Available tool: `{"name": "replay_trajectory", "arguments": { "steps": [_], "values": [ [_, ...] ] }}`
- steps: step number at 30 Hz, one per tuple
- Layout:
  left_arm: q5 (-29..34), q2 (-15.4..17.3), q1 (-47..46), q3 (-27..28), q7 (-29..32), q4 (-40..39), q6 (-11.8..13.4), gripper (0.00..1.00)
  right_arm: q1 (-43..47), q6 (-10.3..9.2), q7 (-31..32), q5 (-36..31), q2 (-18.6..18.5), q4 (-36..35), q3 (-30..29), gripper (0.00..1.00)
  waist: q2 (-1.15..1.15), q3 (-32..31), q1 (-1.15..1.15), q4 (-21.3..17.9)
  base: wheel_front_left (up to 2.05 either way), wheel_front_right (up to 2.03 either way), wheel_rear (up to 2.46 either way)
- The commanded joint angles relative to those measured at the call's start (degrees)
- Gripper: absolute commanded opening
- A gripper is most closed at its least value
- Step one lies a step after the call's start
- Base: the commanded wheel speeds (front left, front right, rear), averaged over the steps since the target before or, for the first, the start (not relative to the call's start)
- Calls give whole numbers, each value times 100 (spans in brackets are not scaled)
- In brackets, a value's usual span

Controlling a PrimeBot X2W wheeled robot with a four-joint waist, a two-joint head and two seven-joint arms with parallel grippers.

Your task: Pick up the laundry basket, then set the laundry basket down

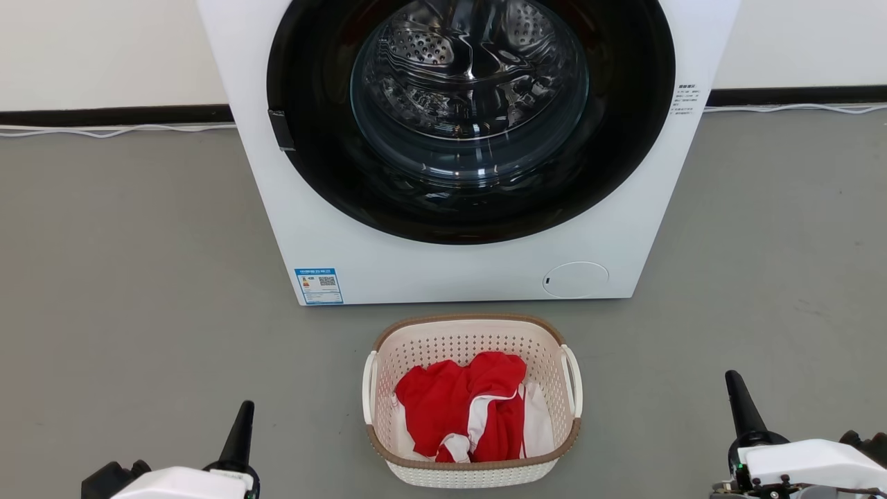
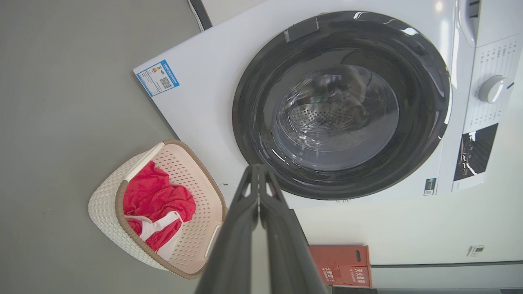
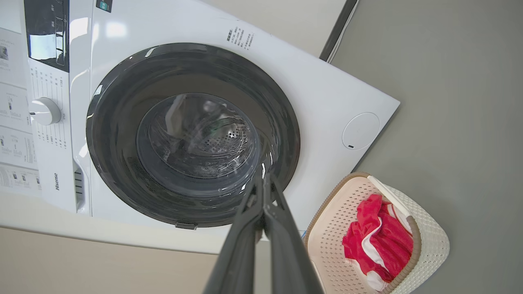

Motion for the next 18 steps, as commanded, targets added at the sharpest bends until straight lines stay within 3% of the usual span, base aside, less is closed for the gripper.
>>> {"name": "replay_trajectory", "arguments": {
  "steps": [1, 18],
  "values": [
    [-122, 20, -348, 156, 43, -189, -105, 0, -258, 30, 55, 144, -38, -176, 83, 0, 0, 0, 0, -1, 0, 0, 0],
    [-1058, -4, -495, 330, 329, -283, -275, 0, -367, 36, 335, 1333, -8, -285, 68, 0, 0, 26, 0, -28, 0, 0, 0]
  ]
}}
